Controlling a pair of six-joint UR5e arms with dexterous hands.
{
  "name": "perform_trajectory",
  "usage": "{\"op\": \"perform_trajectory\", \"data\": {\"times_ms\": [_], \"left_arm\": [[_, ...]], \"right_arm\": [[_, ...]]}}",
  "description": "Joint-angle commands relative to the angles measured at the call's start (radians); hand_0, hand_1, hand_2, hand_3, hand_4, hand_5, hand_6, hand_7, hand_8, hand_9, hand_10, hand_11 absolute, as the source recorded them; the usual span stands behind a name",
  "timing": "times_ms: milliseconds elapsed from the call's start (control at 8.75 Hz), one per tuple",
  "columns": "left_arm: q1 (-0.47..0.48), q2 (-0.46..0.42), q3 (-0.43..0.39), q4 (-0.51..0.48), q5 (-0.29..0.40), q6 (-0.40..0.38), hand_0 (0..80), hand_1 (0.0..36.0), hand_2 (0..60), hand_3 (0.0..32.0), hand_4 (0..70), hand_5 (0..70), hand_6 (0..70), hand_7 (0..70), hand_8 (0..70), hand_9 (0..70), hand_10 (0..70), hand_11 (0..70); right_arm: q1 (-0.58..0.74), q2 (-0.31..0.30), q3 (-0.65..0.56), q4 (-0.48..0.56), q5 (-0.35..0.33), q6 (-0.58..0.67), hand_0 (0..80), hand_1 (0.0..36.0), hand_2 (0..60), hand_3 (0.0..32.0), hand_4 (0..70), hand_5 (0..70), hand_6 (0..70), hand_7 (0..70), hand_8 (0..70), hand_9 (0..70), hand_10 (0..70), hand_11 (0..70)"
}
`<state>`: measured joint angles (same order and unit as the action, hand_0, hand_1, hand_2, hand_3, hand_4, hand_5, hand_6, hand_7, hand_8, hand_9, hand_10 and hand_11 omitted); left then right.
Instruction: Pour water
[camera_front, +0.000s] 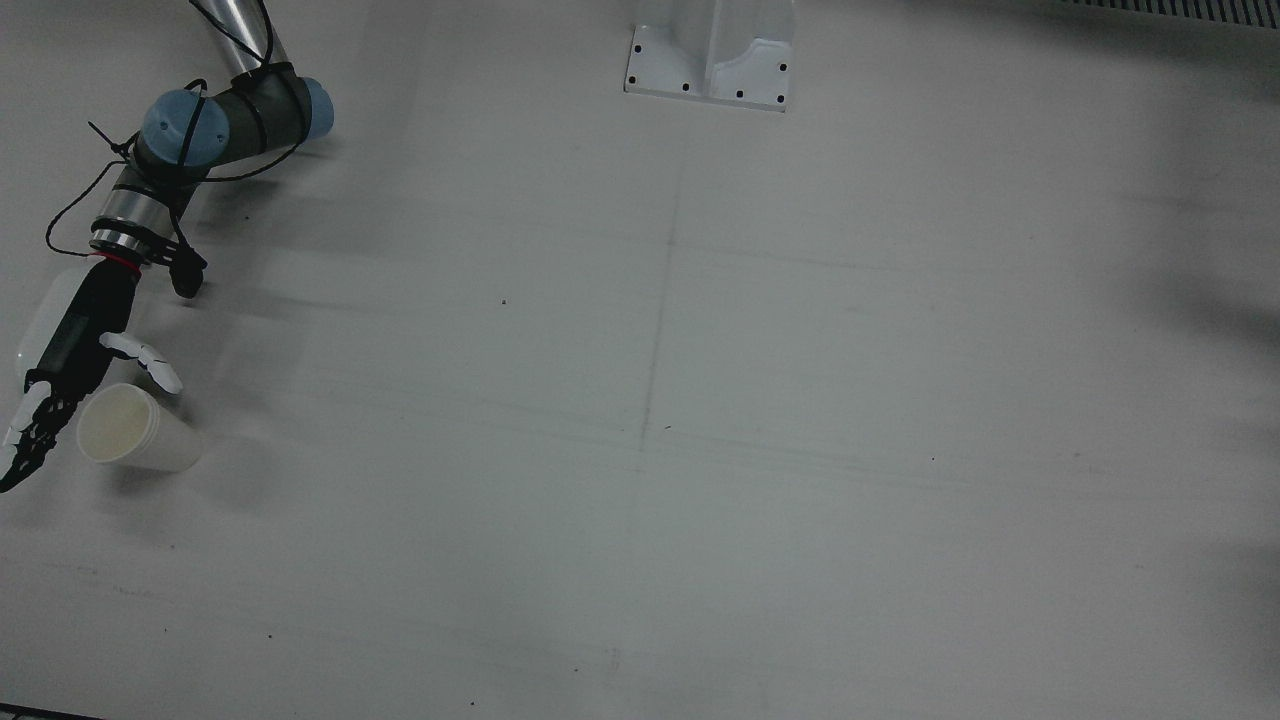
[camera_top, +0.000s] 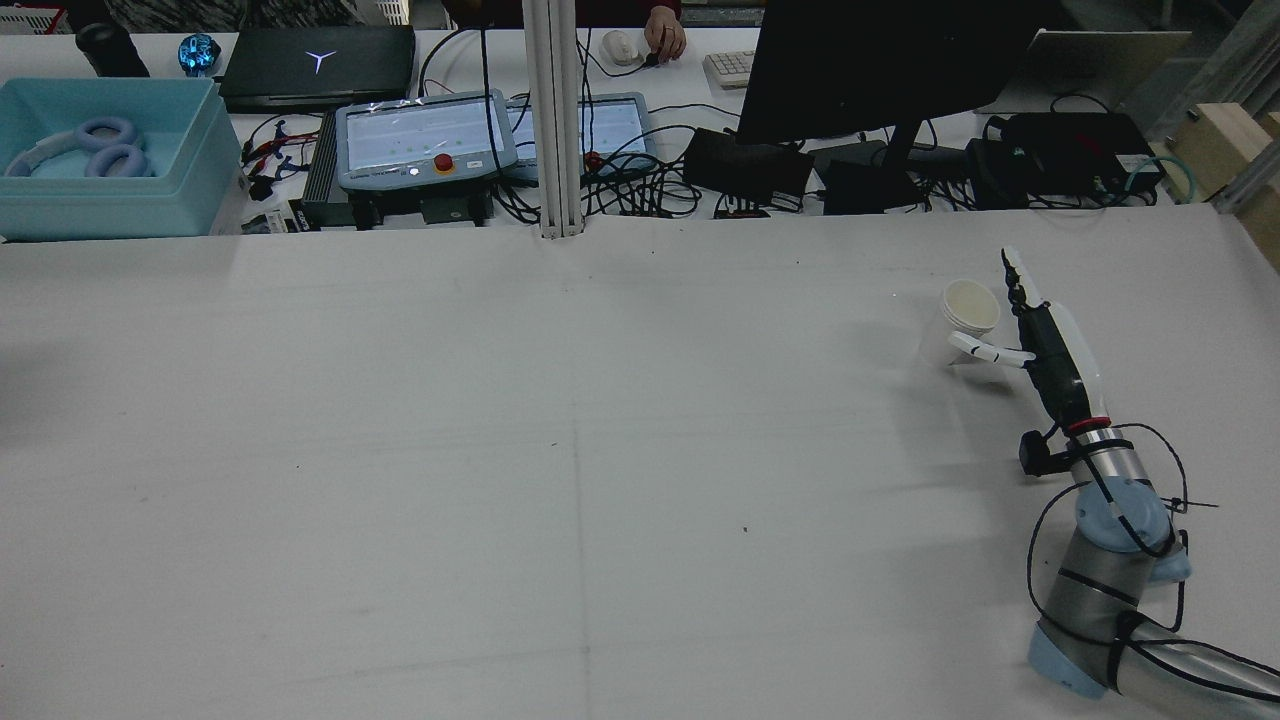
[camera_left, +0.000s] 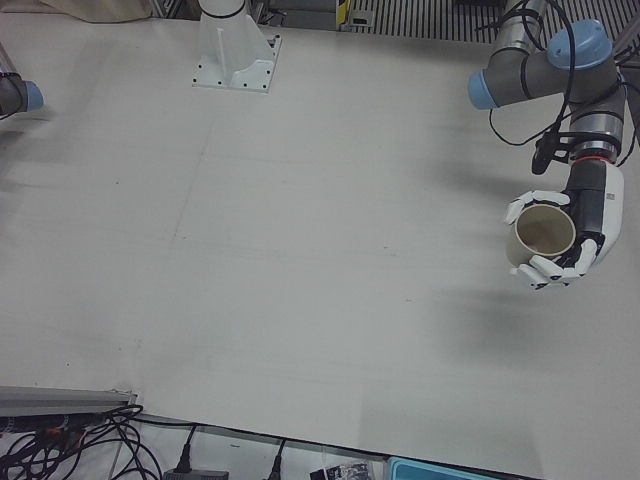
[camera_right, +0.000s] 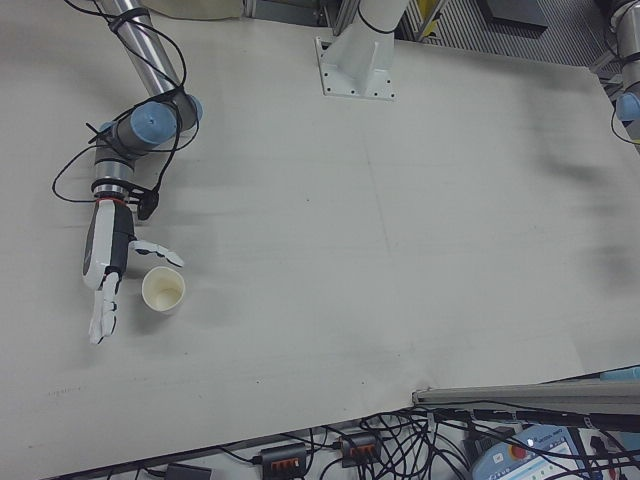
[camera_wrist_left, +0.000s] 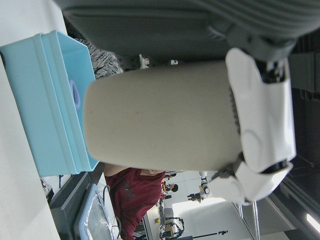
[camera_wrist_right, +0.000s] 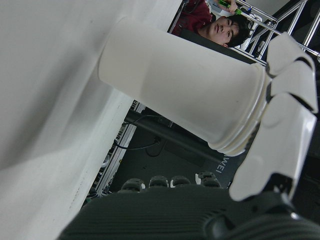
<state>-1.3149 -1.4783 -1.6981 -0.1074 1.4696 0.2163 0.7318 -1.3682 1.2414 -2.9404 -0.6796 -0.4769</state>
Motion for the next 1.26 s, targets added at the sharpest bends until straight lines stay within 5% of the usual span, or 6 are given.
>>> {"op": "perform_trajectory", "data": {"times_ms": [0,1143], "left_arm": [[0.0,0.009,0.0,-0.003,0.0,0.0,50.7,28.6,60.0,0.0,18.1,58.6,28.2,46.9,37.5,35.8,24.2,36.5],[0.002,0.006,-0.008,-0.003,0.011,0.0,52.0,29.9,60.0,0.0,18.5,63.0,29.0,47.9,37.6,35.8,23.9,36.3]], "right_arm": [[-0.002,0.012,-0.003,-0.002,0.0,-0.018,47.9,18.3,18.1,0.0,0.4,7.8,0.5,0.0,0.5,0.2,0.0,0.0],[0.029,0.009,-0.014,0.0,0.0,-0.031,47.7,18.2,19.6,0.0,2.9,8.6,2.3,0.0,0.2,0.4,0.0,0.0]]}}
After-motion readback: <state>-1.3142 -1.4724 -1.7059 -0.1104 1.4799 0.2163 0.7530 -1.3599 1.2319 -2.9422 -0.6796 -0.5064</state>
